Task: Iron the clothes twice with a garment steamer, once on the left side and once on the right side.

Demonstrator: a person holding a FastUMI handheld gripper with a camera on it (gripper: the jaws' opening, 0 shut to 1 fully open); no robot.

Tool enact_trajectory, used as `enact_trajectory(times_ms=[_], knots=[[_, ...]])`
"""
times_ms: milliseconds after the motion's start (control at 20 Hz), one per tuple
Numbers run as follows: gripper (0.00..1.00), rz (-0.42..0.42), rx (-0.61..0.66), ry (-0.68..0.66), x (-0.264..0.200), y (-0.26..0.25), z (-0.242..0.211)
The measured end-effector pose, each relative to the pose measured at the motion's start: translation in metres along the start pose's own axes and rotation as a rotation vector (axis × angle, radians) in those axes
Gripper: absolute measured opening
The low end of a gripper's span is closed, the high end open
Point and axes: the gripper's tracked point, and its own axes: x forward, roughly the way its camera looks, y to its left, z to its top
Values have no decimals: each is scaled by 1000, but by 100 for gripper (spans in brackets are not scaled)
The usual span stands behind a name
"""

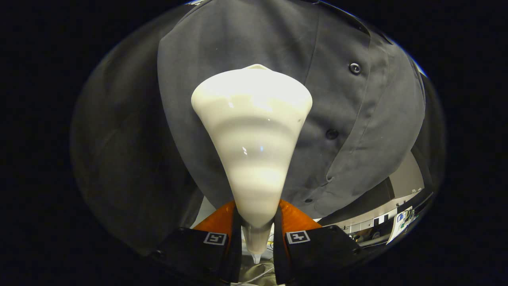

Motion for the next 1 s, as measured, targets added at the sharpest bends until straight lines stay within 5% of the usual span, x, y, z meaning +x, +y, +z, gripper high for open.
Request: enact_trajectory(times_ms=[1000], knots=[[41, 48, -39, 211, 74, 3, -141]])
